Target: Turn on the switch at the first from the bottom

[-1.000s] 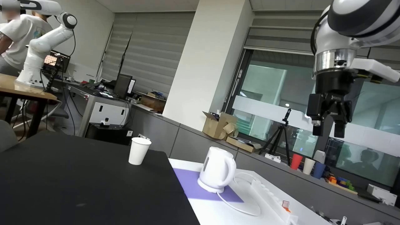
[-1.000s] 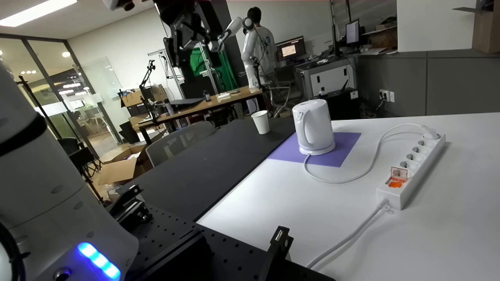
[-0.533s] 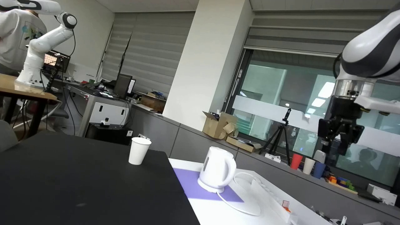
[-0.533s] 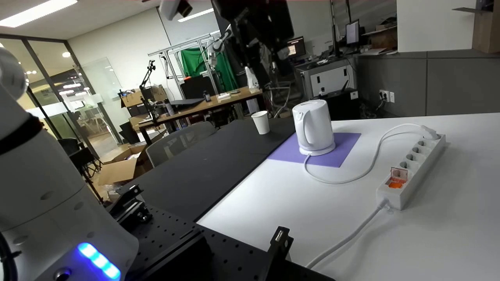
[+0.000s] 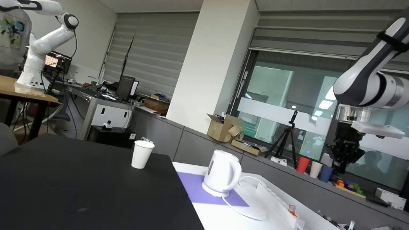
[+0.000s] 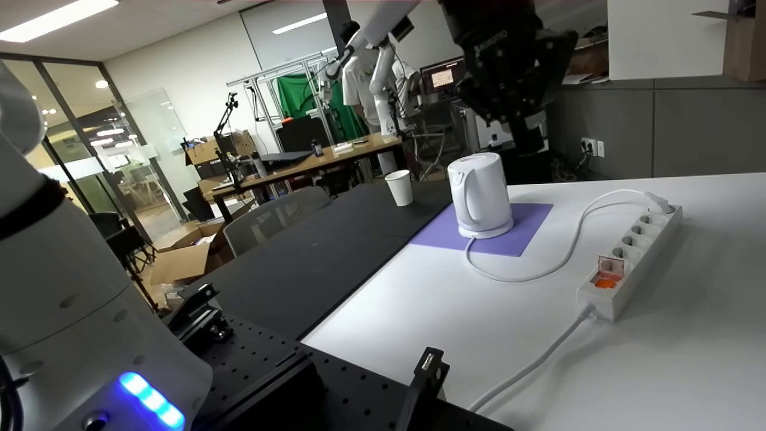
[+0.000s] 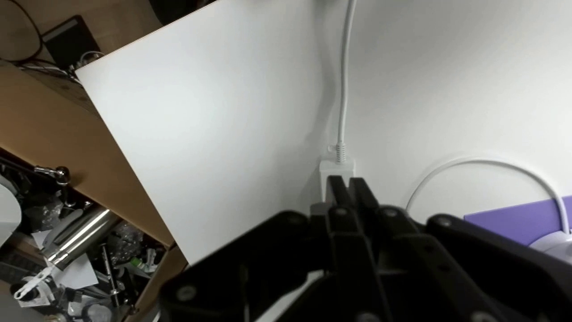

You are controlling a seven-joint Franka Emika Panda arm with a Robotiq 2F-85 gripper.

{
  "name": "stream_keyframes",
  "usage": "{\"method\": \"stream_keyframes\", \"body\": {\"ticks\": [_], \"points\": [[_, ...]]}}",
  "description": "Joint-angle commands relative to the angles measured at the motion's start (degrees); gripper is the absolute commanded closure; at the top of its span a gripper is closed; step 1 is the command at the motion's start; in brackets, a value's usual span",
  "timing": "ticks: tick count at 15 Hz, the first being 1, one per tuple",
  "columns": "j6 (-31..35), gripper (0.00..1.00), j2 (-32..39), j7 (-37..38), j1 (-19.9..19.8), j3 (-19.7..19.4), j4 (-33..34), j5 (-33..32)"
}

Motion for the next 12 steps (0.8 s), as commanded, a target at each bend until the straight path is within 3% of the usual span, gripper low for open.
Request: {"method": "stream_keyframes", "body": {"ticks": [1,11,12], "points": [[-0.2,0.95,1.3,0.0,0.6,-0.6,1.1,0.0],[-0.7,0.95,2.0,0.0,0.8,-0.6,1.9,0.0],[1.1,0.99,3.0,0.3,0.9,-0.5,2.5,0.8]]}}
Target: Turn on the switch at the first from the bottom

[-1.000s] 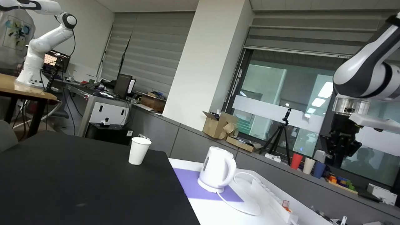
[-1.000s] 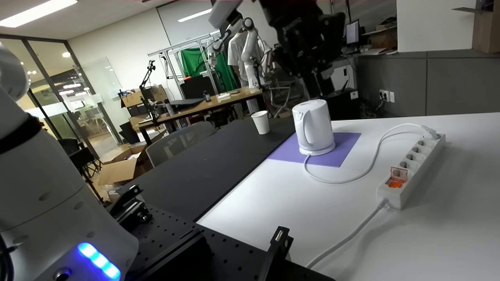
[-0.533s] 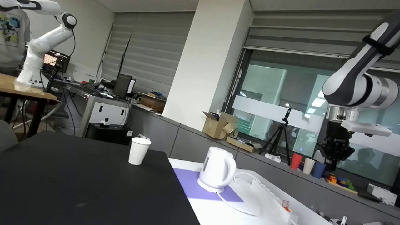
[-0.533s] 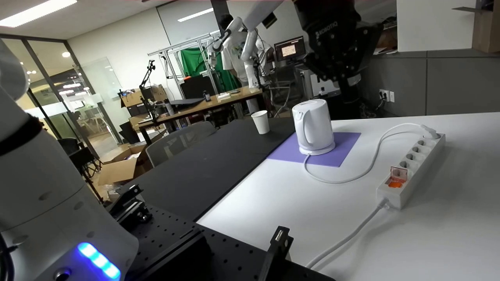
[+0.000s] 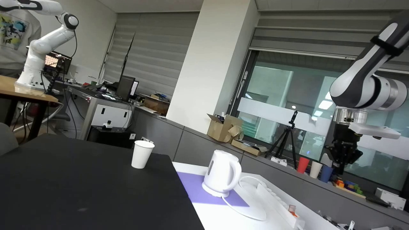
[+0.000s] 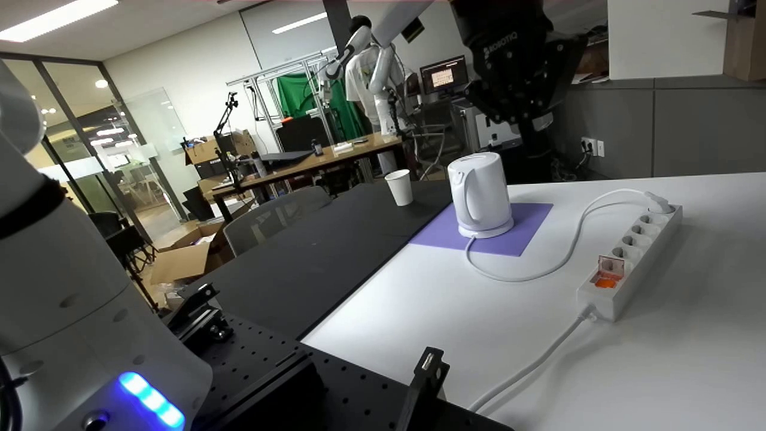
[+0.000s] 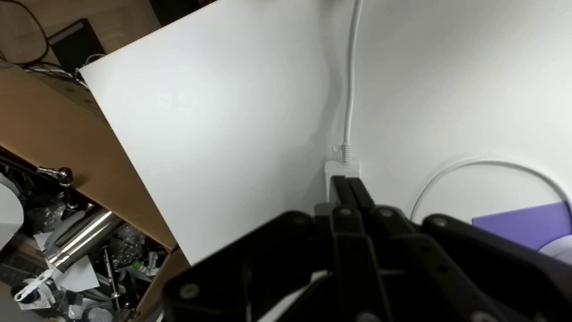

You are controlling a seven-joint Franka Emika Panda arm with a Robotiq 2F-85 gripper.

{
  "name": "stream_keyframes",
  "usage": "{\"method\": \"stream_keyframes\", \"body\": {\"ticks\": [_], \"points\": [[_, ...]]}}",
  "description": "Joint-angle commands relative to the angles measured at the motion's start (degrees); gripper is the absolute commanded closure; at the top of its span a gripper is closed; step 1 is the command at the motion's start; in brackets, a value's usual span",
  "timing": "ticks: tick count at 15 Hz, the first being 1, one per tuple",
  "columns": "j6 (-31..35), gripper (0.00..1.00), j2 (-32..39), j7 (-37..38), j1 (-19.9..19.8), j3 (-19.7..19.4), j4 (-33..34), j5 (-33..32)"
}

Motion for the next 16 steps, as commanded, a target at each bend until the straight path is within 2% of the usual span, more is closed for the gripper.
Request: {"method": "stream_keyframes", "body": {"ticks": [1,6,9,13,16], "points": [[3.0,1.0,2.3,0.4,0.9,-0.5,1.5,1.9],[11.8,1.0,10.5,-2.7,2.7,0.9,5.8,10.1],[14.8,1.0,17.1,-2.7,3.5,2.5,9.8,12.7],[14.3,1.0,26.7,-1.5,4.2,4.4,17.2,13.5],[13.1,1.0,33.2,0.6,5.3,3.7,22.7,12.2]]}}
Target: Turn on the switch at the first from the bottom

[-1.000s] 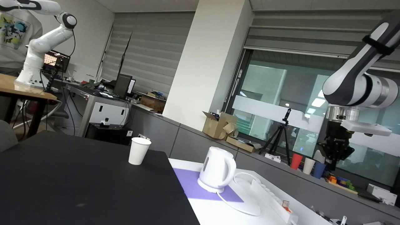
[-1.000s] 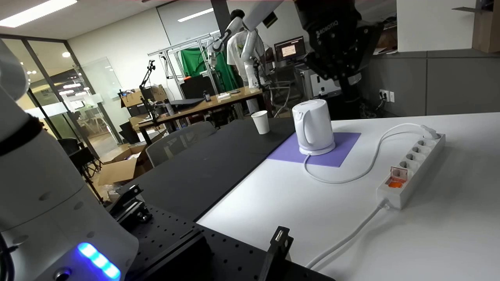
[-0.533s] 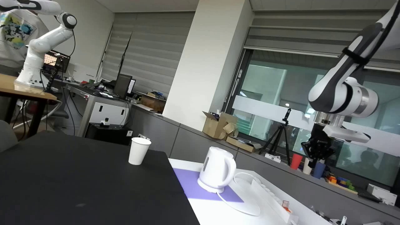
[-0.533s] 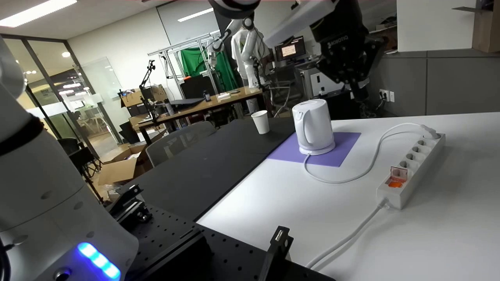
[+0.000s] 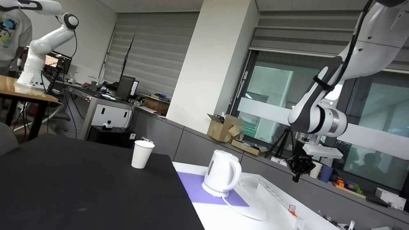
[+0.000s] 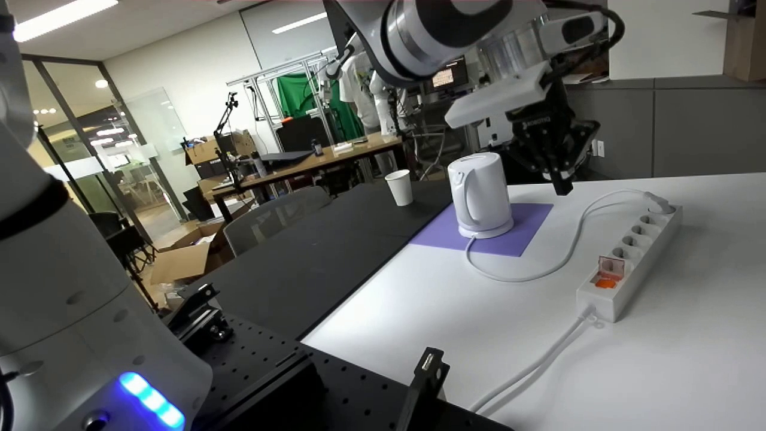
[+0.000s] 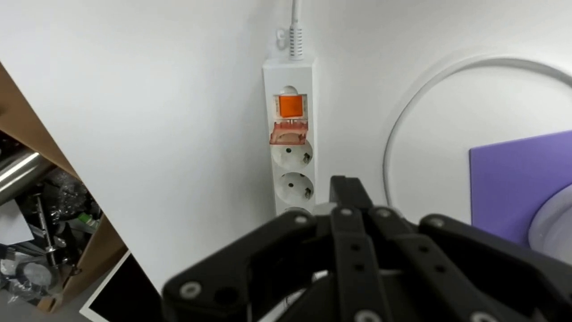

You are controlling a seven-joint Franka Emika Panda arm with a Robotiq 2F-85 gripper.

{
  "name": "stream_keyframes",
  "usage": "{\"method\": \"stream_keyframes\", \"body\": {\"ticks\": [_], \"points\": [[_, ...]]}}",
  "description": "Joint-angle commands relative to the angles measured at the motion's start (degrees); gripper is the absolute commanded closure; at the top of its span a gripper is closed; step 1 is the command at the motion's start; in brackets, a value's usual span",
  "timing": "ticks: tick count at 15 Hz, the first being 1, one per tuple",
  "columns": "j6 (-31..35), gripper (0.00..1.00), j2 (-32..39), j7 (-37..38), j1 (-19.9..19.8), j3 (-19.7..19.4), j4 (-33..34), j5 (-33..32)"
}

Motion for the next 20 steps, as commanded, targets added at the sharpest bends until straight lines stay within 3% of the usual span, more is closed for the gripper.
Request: {"method": "stream_keyframes", "body": {"ticks": [1,6,12,20], "points": [[-2.6,1.0,8.6,3.2,1.1,-0.8,8.9,-0.6],[-5.9,1.0,17.2,5.4,1.8,-1.7,16.5,-0.7],[-13.8,1.0,21.7,9.6,2.5,-3.6,20.4,-0.7],[-11.7,1.0,23.2,8.8,0.3,-4.2,20.1,-0.4]]}}
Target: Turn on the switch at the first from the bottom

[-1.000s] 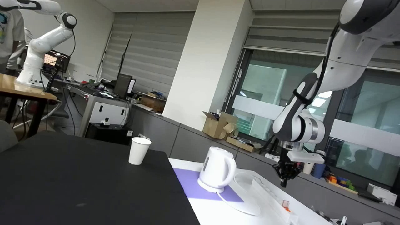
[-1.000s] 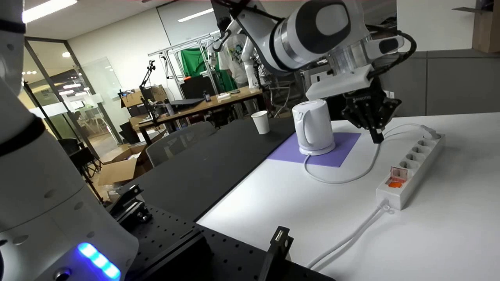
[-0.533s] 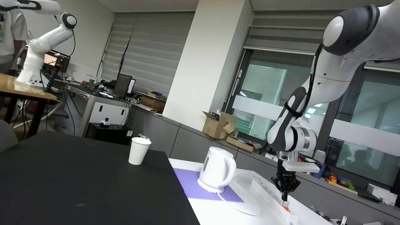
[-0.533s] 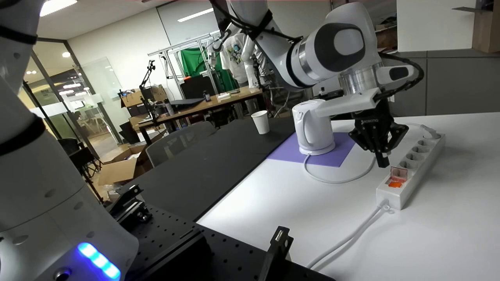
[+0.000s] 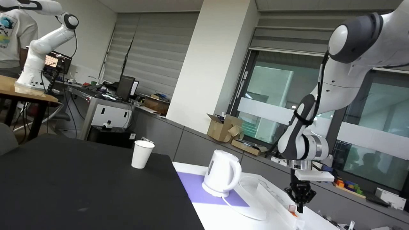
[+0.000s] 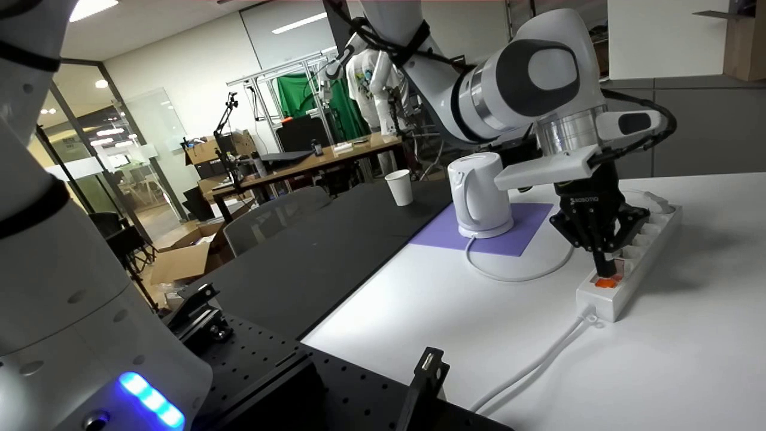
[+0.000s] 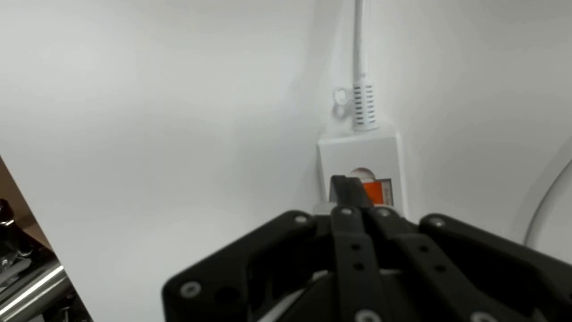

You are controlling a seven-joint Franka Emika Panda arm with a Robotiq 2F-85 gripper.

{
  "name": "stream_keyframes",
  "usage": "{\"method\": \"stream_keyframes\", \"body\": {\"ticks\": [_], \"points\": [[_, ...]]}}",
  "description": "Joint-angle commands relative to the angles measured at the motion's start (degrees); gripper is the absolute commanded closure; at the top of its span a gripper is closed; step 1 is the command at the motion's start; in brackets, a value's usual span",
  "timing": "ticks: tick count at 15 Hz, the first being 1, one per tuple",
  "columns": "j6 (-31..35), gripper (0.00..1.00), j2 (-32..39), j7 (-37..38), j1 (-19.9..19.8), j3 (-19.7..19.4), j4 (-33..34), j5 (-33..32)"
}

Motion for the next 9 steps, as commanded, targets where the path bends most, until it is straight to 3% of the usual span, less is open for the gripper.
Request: {"method": "stream_keyframes", "body": {"ticks": [1,9], "points": [[-0.1,1.0,1.2,1.3,-1.0,0.0,1.5,-0.2],[1.5,1.0,1.6,0.6,-2.1,0.6,1.5,0.1]]}}
